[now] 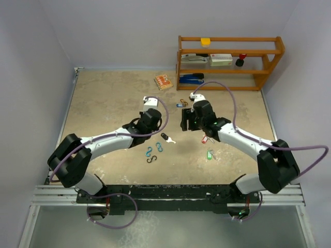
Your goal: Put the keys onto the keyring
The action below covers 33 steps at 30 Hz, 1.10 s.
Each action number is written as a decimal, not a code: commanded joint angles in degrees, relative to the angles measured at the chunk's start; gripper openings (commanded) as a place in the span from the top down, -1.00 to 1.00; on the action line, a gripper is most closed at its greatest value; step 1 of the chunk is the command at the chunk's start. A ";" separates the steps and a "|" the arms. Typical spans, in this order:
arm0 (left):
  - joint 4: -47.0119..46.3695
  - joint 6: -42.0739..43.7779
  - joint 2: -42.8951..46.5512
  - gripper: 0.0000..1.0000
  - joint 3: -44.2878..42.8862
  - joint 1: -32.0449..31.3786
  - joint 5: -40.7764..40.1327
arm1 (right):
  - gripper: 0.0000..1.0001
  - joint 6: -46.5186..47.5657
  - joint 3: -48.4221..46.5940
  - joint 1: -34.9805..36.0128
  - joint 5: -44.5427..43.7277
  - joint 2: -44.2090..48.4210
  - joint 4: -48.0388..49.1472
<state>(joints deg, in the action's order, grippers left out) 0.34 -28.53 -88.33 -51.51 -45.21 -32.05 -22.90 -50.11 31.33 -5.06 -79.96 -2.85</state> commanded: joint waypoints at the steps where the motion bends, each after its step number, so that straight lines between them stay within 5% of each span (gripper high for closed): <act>1: 0.00 2.95 4.47 1.00 2.98 1.10 -0.81 | -0.36 1.22 -1.28 6.20 0.02 -4.24 0.88; 15: 1.17 1.82 13.07 1.00 10.79 2.56 -1.79 | -0.28 -0.56 -13.38 17.30 -8.49 -17.45 -3.20; 33: 2.04 2.26 17.86 1.00 13.90 4.65 -1.28 | -0.05 -4.77 -20.86 19.48 -15.02 -25.96 -10.99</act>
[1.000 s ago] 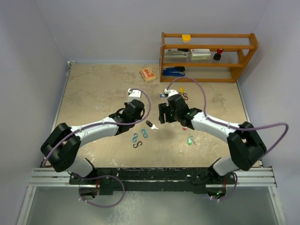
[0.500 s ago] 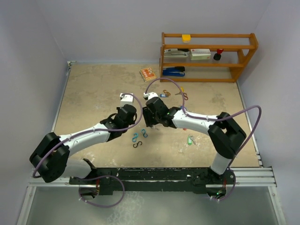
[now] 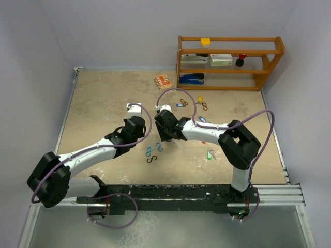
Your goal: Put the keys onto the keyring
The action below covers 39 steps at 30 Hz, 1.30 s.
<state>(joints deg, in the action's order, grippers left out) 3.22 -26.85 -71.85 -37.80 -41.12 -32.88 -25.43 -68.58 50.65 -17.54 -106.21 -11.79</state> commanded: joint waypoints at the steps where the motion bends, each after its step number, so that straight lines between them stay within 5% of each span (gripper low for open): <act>1: -0.85 0.53 1.26 1.00 0.23 0.52 -0.43 | -0.03 -2.41 -2.31 0.17 -2.58 0.18 -2.09; 23: -2.08 0.22 -0.22 1.00 0.62 0.70 0.36 | 0.19 -3.08 -3.51 0.16 -0.87 -2.86 -3.39; 39: -2.26 -0.10 -0.67 1.00 0.68 0.76 0.36 | 0.70 -3.44 -2.42 0.15 -2.35 -0.96 -3.71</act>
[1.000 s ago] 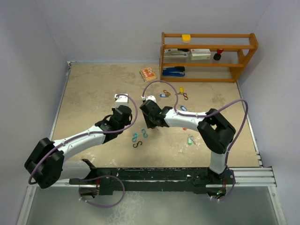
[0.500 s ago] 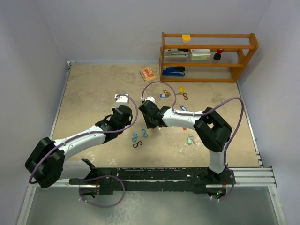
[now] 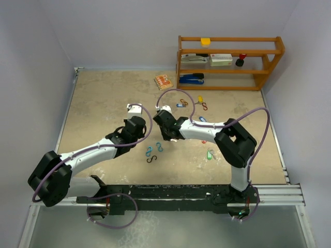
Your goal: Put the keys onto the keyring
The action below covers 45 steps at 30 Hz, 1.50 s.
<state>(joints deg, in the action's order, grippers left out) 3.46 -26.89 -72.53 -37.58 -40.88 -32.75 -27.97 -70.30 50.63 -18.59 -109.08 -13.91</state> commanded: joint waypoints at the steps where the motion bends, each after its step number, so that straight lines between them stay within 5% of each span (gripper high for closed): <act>1: -2.50 -0.06 -0.04 1.00 0.47 0.54 0.23 | 0.73 -0.88 -0.63 0.18 -1.48 2.20 -1.59; 22: -3.43 -0.69 -0.67 1.00 -0.36 0.51 2.81 | 1.00 4.86 7.71 0.19 -6.52 16.58 7.48; 32: -4.08 -0.97 -1.39 1.00 -0.65 0.46 4.01 | 1.00 9.34 9.45 -0.18 -7.05 19.91 8.88; 45: -3.99 -0.81 -1.39 1.00 -0.76 0.54 3.75 | 0.74 7.60 8.81 -0.18 -8.21 18.82 7.58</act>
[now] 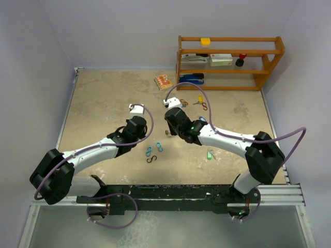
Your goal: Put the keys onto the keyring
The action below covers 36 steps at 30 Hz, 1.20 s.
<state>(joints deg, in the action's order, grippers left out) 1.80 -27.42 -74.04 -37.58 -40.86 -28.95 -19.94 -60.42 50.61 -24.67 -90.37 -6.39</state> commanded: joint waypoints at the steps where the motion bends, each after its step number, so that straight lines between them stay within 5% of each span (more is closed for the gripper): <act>1: -2.25 -0.33 0.12 1.00 -0.78 0.51 -0.13 | 0.74 -0.49 -1.02 -0.16 -2.22 0.03 0.02; 5: -2.16 -0.31 0.17 1.00 -0.87 0.48 -0.23 | 0.70 -0.75 -1.19 -0.21 -2.23 -0.57 -0.41; 10: -2.06 -0.40 0.21 1.00 -0.66 0.48 -0.23 | 0.05 -0.80 -2.78 -0.19 -0.75 -3.91 -2.71; 14: -1.98 -0.51 0.35 1.00 -0.65 0.52 -0.37 | -0.16 -0.92 -3.53 -0.16 2.05 -6.92 -2.40; 36: -0.92 -0.13 1.83 1.00 -0.12 0.53 -2.27 | 0.07 0.30 -8.75 -4.37 8.78 -15.92 2.97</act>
<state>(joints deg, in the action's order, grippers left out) 2.09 -27.42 -73.89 -37.58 -40.82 -30.24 -19.97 -68.18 47.27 -17.85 -106.63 -5.98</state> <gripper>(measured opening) 0.022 0.480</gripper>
